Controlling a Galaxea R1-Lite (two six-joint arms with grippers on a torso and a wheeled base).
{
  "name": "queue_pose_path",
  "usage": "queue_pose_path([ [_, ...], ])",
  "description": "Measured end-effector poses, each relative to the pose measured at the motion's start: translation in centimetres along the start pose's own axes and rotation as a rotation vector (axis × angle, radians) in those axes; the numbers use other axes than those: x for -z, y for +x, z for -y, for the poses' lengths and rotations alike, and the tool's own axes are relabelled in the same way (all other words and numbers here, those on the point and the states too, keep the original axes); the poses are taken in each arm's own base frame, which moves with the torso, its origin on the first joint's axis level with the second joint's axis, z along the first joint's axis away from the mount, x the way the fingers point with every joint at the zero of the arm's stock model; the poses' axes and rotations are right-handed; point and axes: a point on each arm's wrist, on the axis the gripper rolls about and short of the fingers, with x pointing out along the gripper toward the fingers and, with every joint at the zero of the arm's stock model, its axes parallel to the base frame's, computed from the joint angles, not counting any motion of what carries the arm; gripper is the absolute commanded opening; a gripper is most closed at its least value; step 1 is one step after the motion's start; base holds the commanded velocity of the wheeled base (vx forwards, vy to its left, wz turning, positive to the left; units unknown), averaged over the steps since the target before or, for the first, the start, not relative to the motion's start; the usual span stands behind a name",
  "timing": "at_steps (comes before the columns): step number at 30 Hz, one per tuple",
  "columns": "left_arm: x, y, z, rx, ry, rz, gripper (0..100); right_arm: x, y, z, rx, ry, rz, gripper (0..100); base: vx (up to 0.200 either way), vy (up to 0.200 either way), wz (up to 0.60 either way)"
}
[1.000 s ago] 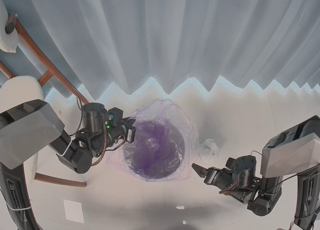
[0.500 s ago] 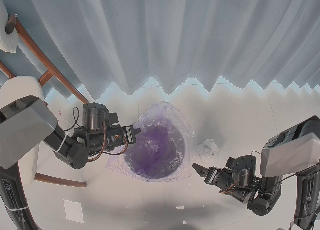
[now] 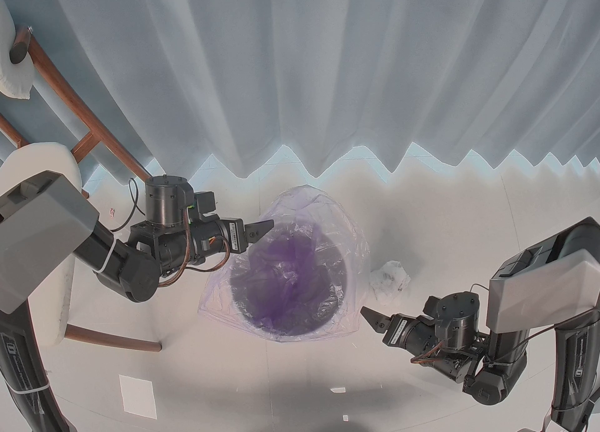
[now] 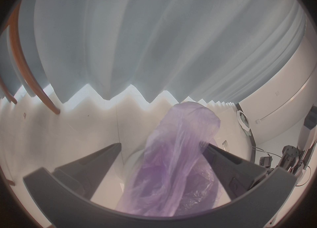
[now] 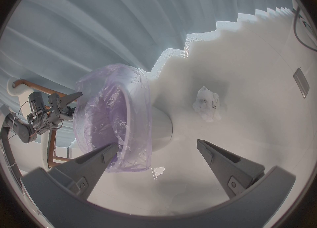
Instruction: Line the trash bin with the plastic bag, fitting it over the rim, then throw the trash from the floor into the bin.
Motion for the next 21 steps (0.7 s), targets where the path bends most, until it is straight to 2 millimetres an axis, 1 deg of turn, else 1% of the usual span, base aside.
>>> queue_pose_path([
  [5,-0.8,-0.1,-0.6,-0.014,0.037,0.027,100,0.1,0.0,0.0,0.000,-0.001,-0.003,100,0.000,0.000,0.00],
  [10,-1.0,-0.4,-1.8,-0.042,0.109,0.034,100,0.1,0.0,0.0,-0.001,-0.002,-0.004,100,0.000,0.000,0.00],
  [15,-1.3,-0.5,-2.4,-0.049,0.120,0.041,100,0.1,0.0,0.0,0.000,-0.002,-0.005,100,0.000,0.000,0.00],
  [16,-1.3,-0.4,-2.4,-0.050,0.121,0.042,0,0.1,0.0,0.0,0.000,-0.002,-0.005,100,0.000,0.000,0.00],
  [21,-1.4,-0.3,-2.5,-0.054,0.121,0.045,0,0.1,0.0,0.0,-0.001,-0.002,-0.004,100,0.000,0.000,0.00],
])
